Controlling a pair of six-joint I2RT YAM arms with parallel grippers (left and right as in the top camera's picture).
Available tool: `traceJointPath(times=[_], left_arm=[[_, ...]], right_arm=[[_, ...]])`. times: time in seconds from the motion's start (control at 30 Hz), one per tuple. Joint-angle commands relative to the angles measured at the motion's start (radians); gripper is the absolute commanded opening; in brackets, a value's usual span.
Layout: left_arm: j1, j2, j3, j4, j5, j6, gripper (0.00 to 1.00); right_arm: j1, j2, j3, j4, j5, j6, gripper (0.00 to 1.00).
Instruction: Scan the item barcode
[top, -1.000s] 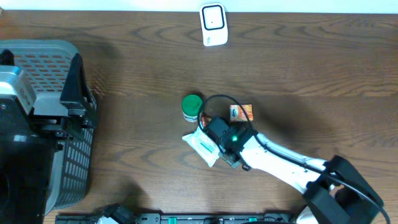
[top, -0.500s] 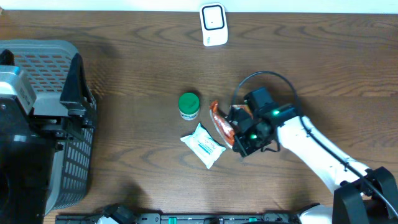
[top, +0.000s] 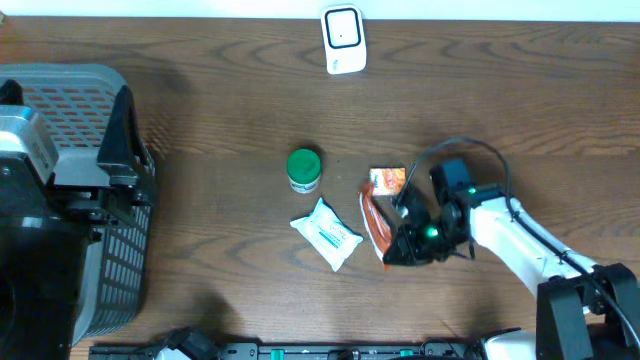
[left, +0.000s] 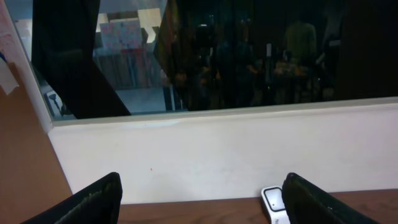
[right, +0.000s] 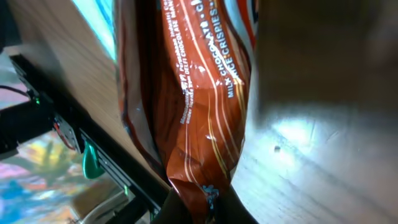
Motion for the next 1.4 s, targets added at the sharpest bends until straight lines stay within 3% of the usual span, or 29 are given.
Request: traceJointPath(times=[0.0,0.17,0.3,0.4,0.47,0.5,0.53,0.57,0.6,0.63,0.77,0.83,0.97,1.0,1.07,1.1,1.27,1.37], left_arm=[[0.0,-0.009,0.002,0.004,-0.012,0.002,0.82],[0.0,-0.009,0.002,0.004,-0.012,0.002,0.82],[0.0,-0.009,0.002,0.005,-0.012,0.002,0.82],[0.0,-0.009,0.002,0.005,-0.012,0.002,0.82],[0.0,-0.009,0.002,0.005,-0.012,0.002,0.82],[0.0,-0.009,0.002,0.005,-0.012,0.002,0.82],[0.0,-0.009,0.002,0.005,-0.012,0.002,0.82],[0.0,-0.009,0.002,0.005,-0.012,0.002,0.82],[0.0,-0.009,0.002,0.005,-0.012,0.002,0.82],[0.0,-0.009,0.002,0.005,-0.012,0.002,0.82],[0.0,-0.009,0.002,0.005,-0.012,0.002,0.82],[0.0,-0.009,0.002,0.005,-0.012,0.002,0.82],[0.0,-0.009,0.002,0.005,-0.012,0.002,0.82],[0.0,-0.009,0.002,0.005,-0.012,0.002,0.82],[0.0,-0.009,0.002,0.005,-0.012,0.002,0.82],[0.0,-0.009,0.002,0.005,-0.012,0.002,0.82],[0.0,-0.009,0.002,0.005,-0.012,0.002,0.82],[0.0,-0.009,0.002,0.005,-0.012,0.002,0.82]], right_arm=[[-0.005,-0.002,-0.064,0.028,-0.05,0.054,0.01],[-0.005,-0.002,-0.103,0.04,-0.058,0.079,0.04],[-0.005,-0.002,-0.105,0.037,-0.043,0.119,0.25],[-0.006,-0.002,-0.105,0.04,-0.013,0.163,0.11],[-0.008,-0.002,-0.105,0.042,-0.007,0.166,0.16],[-0.009,-0.002,-0.105,0.041,-0.007,0.166,0.25],[-0.011,-0.002,-0.105,0.04,0.0,0.165,0.81],[-0.012,-0.002,-0.105,0.04,0.014,0.165,0.97],[-0.013,-0.002,-0.105,0.04,0.034,0.165,0.98],[-0.013,-0.002,-0.105,0.04,0.057,0.166,0.93],[-0.018,-0.003,-0.104,0.043,0.162,0.193,0.34],[-0.028,-0.003,-0.103,0.036,0.206,0.25,0.3],[-0.055,-0.003,-0.09,0.016,0.185,0.259,0.44],[-0.06,-0.004,-0.08,-0.001,0.187,0.259,0.4],[-0.068,-0.008,-0.047,-0.06,0.198,0.257,0.09],[-0.071,-0.01,-0.031,-0.084,0.206,0.257,0.01],[-0.072,-0.053,0.083,-0.216,0.262,0.255,0.01],[-0.072,-0.092,0.114,-0.19,0.18,0.236,0.01]])
